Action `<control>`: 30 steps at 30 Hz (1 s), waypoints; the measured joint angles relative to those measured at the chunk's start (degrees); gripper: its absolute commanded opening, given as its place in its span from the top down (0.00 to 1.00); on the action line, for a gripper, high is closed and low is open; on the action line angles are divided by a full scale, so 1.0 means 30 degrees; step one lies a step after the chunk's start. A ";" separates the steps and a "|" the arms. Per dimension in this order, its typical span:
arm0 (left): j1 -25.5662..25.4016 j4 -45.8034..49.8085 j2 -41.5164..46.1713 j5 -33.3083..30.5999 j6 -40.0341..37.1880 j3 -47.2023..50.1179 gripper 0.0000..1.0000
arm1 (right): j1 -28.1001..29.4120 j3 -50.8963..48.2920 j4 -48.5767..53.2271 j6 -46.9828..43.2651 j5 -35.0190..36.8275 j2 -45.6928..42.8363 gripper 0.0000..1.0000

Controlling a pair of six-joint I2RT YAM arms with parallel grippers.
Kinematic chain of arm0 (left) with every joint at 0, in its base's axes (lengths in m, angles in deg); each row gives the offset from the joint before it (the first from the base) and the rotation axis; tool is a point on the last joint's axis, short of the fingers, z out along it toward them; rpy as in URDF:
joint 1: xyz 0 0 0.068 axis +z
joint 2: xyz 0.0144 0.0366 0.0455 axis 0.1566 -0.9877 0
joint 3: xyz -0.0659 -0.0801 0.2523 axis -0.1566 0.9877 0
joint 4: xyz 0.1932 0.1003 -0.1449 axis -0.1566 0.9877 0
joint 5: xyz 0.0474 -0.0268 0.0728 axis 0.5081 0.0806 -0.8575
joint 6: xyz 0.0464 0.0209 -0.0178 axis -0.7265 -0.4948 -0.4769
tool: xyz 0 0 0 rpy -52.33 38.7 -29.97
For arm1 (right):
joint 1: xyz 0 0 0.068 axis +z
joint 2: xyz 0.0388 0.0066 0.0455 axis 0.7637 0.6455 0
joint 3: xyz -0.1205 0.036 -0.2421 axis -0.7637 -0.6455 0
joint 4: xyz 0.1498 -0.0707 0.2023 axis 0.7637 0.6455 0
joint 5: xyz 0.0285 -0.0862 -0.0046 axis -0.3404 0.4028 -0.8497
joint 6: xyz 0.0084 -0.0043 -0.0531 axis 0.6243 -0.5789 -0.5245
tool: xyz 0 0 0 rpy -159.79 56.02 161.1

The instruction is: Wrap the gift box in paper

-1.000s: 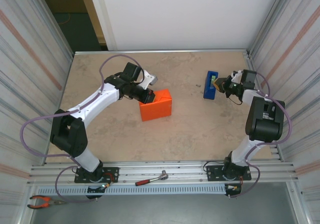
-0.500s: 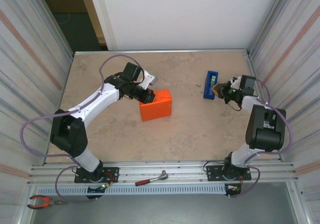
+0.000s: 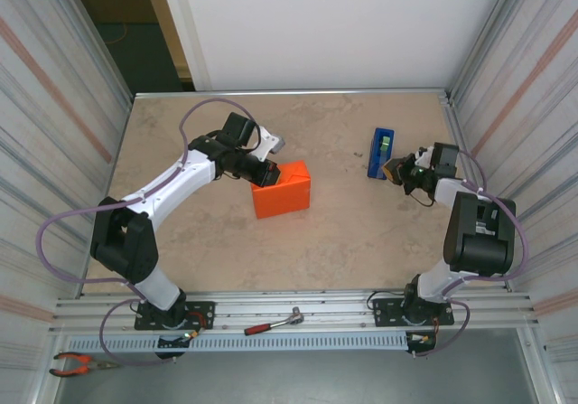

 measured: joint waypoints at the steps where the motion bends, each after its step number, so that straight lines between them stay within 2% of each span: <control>1: 0.0000 0.0000 0.0000 0.0000 0.0000 -0.0007 1.00 | 0.0007 -0.0109 0.0000 0.0000 -0.0015 0.0000 1.00; 12: -0.0073 0.0007 0.0007 -0.0109 0.0000 -0.0007 1.00 | -0.0007 -0.0874 -0.1035 0.0007 0.0342 0.0714 1.00; 24: -0.0080 0.0007 0.0007 -0.0124 0.0000 0.0000 1.00 | 0.0000 -0.0911 -0.4721 0.1275 -0.0736 0.3512 1.00; 30: -0.0087 0.0007 0.0022 -0.0131 0.0000 0.0000 1.00 | 0.0634 -0.1399 -0.5683 0.2237 -0.0299 0.4925 1.00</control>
